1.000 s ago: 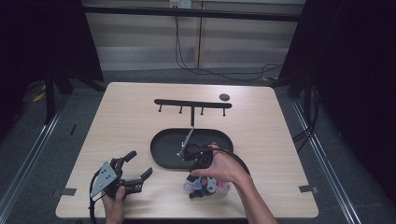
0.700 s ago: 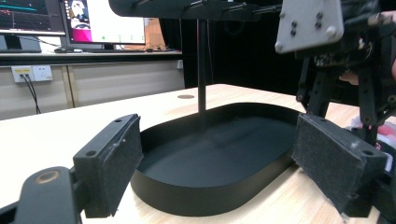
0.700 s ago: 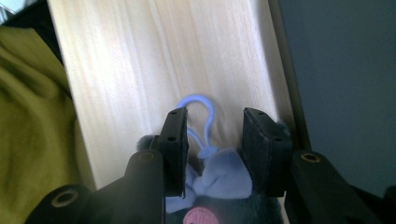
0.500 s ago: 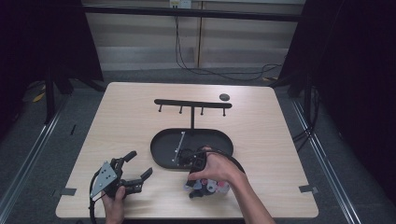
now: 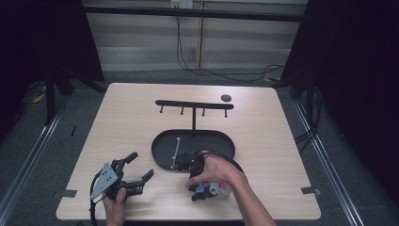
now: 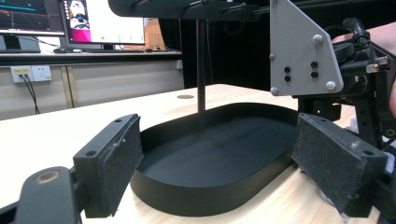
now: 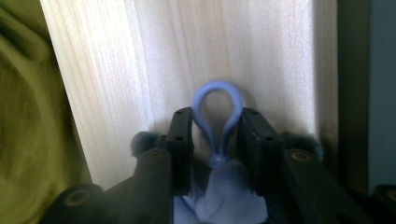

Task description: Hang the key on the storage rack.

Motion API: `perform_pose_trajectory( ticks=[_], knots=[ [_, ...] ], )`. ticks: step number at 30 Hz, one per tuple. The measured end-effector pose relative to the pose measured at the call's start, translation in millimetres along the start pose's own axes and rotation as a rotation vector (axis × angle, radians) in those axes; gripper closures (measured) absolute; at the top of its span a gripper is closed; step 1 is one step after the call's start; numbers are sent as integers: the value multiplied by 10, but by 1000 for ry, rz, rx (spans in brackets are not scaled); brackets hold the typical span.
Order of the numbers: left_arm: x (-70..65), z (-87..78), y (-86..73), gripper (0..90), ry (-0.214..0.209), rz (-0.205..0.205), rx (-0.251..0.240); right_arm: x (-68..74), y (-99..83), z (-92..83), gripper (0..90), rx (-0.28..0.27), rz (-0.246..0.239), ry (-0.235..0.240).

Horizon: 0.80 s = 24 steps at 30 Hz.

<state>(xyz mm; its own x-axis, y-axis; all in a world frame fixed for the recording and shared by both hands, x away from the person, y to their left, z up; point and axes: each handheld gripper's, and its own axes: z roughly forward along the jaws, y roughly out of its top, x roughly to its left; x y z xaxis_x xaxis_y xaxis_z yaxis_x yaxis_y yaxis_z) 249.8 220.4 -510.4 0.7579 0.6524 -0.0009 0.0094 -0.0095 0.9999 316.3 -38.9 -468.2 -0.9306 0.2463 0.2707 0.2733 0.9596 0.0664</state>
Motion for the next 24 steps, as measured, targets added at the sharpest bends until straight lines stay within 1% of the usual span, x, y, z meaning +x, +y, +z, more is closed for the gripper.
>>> perform_pose_trajectory(
  ticks=[2,4,5,6,7,10,13,15,17,19,20,22,24],
  knots=[
    [0,0,0,155,0,-1,0,1,-4,-1,725,8,-3,-4],
    [0,0,0,155,0,0,0,10,-9,8,751,12,-4,2],
    [0,0,0,155,0,-1,0,13,-8,8,779,27,-7,9],
    [-2,-1,0,155,3,-3,0,14,-11,15,791,30,-8,11],
    [-3,0,0,155,3,-4,-1,14,-14,24,813,33,-7,22],
    [-2,0,-1,155,2,-4,-1,18,-20,31,844,42,-10,25],
    [0,0,0,155,0,-1,0,12,-23,26,851,41,-10,28],
    [-2,0,-1,155,2,-3,-1,1,-30,14,854,32,-14,18],
    [0,0,0,155,0,-1,0,5,-38,-26,856,19,-8,14],
    [1,0,0,155,-2,0,0,17,-51,-114,856,6,-6,4],
    [-1,0,0,155,-2,-2,1,17,-51,-114,856,6,-6,4],
    [-1,-1,0,155,1,-2,-1,37,-57,-176,857,6,-11,-11],
    [0,0,0,155,-1,-1,0,42,-67,-172,856,7,-7,-11]
  ],
)
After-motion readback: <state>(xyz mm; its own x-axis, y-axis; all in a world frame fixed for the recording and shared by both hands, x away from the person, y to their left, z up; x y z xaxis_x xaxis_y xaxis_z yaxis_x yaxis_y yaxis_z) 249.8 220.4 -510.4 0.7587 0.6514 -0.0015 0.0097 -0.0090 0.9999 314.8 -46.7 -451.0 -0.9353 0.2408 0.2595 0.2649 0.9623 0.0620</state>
